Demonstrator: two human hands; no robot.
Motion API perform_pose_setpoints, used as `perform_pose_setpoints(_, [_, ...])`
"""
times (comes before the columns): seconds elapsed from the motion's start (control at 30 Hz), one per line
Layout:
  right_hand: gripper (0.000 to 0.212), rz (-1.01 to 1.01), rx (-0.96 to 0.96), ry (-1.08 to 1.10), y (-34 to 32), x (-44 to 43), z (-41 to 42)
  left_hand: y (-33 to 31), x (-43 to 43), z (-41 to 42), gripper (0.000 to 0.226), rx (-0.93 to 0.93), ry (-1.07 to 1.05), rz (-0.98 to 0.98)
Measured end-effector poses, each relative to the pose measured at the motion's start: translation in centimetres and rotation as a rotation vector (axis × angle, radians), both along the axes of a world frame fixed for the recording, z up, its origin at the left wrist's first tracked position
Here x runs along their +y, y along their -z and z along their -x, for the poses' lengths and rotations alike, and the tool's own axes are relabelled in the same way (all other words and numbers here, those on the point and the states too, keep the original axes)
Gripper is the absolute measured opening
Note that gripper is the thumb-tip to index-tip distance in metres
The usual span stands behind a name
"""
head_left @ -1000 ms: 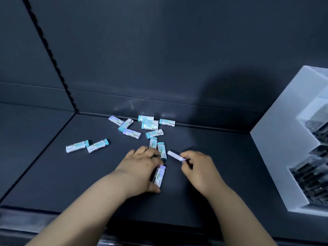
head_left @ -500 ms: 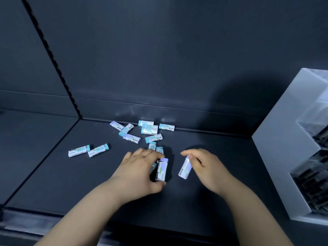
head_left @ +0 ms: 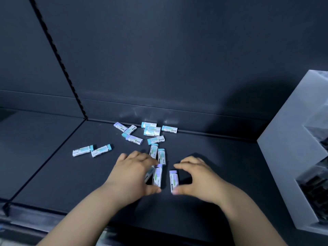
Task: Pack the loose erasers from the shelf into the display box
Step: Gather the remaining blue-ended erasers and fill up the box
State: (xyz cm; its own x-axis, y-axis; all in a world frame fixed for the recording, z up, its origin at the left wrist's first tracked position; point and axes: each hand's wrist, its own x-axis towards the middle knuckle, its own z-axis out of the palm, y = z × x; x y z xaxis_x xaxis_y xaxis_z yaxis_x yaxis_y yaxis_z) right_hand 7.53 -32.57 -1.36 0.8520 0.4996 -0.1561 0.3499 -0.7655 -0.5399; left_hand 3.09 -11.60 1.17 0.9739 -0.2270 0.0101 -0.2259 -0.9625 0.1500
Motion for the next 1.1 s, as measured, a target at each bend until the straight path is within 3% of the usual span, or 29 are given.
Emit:
perform_pose_setpoints(0.1, [0.083, 0.135, -0.064, -0.059, 0.0, 0.5, 0.4, 0.4, -0.8, -0.2, 0.076, 0.054, 0.058, -0.117])
perform_pose_setpoints(0.27, [0.068, 0.055, -0.110, -0.014, 0.4, 0.5, 0.8, 0.9, -0.8, -0.6, 0.073, 0.116, 0.084, -0.107])
perform_pose_setpoints(0.53, [0.061, -0.102, -0.152, 0.053, 0.0, 2.7, 2.5, 0.7, 0.8, 0.7, 0.070, -0.035, 0.048, -0.011])
perform_pose_setpoints(0.8, [0.063, -0.163, -0.164, 0.086, -1.1, 11.2, 4.4, -0.3, 10.3, 1.9, 0.075, -0.056, 0.042, -0.011])
perform_pose_setpoints(1.1, [0.077, 0.088, -0.135, 0.128, 0.3, 23.6, 5.7, 1.7, 22.2, 2.1, 0.078, 0.096, 0.159, -0.060])
